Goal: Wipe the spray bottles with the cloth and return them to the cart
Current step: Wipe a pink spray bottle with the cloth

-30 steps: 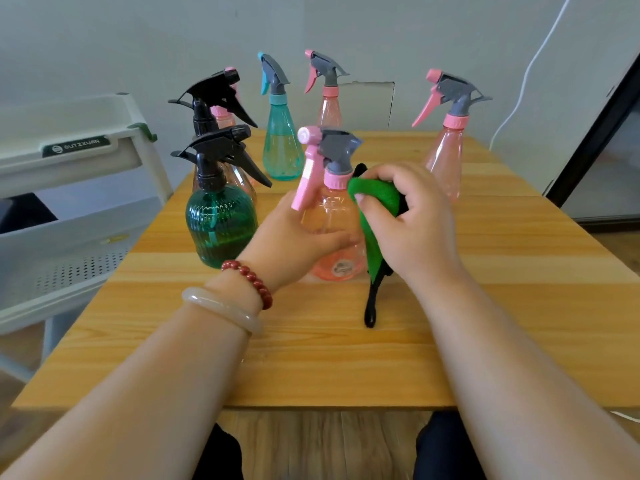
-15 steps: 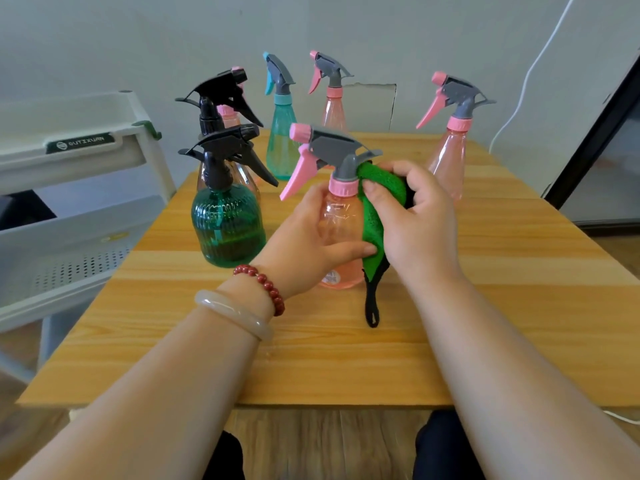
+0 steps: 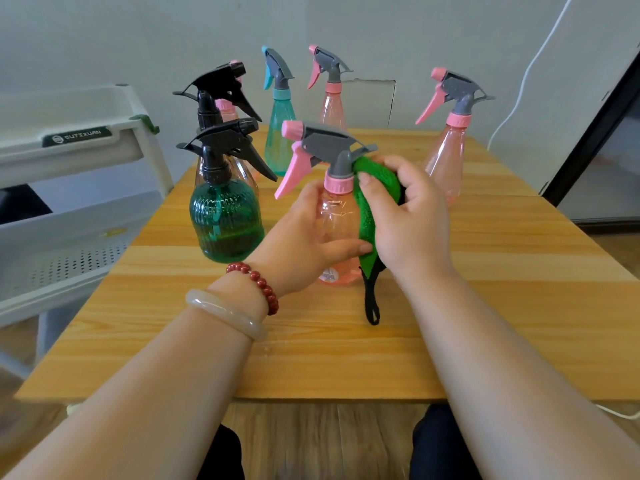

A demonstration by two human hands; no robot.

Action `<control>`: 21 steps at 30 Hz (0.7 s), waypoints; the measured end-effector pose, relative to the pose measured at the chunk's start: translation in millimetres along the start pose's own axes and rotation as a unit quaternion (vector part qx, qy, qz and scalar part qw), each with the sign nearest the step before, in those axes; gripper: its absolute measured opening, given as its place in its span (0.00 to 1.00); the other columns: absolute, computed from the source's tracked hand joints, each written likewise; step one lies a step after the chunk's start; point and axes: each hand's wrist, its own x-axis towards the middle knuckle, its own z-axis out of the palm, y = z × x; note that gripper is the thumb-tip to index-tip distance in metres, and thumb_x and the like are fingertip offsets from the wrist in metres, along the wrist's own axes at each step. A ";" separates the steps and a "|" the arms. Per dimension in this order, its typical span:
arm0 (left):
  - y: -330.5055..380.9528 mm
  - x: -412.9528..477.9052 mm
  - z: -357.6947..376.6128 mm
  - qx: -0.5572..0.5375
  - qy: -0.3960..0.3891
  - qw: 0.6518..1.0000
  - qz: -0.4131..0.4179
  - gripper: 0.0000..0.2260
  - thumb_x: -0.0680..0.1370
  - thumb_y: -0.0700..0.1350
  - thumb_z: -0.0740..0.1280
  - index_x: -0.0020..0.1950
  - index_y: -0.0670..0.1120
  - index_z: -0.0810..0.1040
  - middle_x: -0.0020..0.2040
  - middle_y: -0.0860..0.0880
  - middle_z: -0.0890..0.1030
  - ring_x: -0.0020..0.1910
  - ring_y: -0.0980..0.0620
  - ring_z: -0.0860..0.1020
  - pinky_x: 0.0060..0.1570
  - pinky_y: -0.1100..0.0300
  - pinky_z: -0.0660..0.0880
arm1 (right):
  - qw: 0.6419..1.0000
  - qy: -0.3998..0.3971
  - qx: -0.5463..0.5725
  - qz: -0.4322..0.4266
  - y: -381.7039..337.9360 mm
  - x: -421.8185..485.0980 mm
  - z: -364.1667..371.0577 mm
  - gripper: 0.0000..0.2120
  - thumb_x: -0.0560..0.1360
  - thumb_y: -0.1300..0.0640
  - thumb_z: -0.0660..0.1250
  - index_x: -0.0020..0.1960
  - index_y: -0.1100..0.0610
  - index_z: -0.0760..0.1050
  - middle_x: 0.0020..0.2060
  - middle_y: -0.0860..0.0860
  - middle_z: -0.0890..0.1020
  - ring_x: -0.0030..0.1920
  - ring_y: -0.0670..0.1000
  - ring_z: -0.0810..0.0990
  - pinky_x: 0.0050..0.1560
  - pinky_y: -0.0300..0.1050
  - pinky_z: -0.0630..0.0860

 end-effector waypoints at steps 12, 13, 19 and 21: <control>7.8 -2.0 0.0 0.054 0.010 0.998 -0.030 0.40 0.70 0.52 0.77 0.76 0.53 0.58 0.63 0.57 0.64 0.59 0.58 0.71 0.59 0.65 0.69 | 0.998 -0.030 -0.022 0.058 6.9 5.1 -5.3 0.09 0.78 0.57 0.67 0.47 0.43 0.79 0.40 0.33 0.82 0.44 0.35 0.79 0.46 0.32 0.73; 7.8 -1.6 -0.2 0.063 0.015 0.997 -0.034 0.41 0.70 0.53 0.77 0.77 0.53 0.58 0.63 0.56 0.62 0.61 0.57 0.68 0.59 0.64 0.67 | 0.998 -0.032 -0.013 0.061 6.9 5.2 -7.3 0.08 0.78 0.57 0.67 0.48 0.43 0.79 0.40 0.35 0.82 0.44 0.37 0.80 0.46 0.34 0.74; 0.0 -6.5 -8.4 0.014 -0.003 0.999 -0.031 0.39 0.72 0.48 0.76 0.76 0.56 0.57 0.64 0.61 0.70 0.54 0.75 0.70 0.52 0.82 0.65 | 0.999 -0.019 -0.009 0.026 3.8 1.2 -6.9 0.06 0.78 0.57 0.67 0.50 0.45 0.78 0.41 0.39 0.82 0.43 0.39 0.79 0.45 0.34 0.74; -2.0 -8.9 -5.4 -0.008 -0.011 0.999 -0.042 0.35 0.74 0.45 0.74 0.74 0.56 0.57 0.66 0.58 0.73 0.59 0.65 0.75 0.59 0.71 0.73 | 0.998 -0.023 -0.038 0.055 8.8 2.5 -7.4 0.07 0.78 0.58 0.67 0.50 0.45 0.79 0.42 0.36 0.81 0.44 0.35 0.78 0.45 0.29 0.71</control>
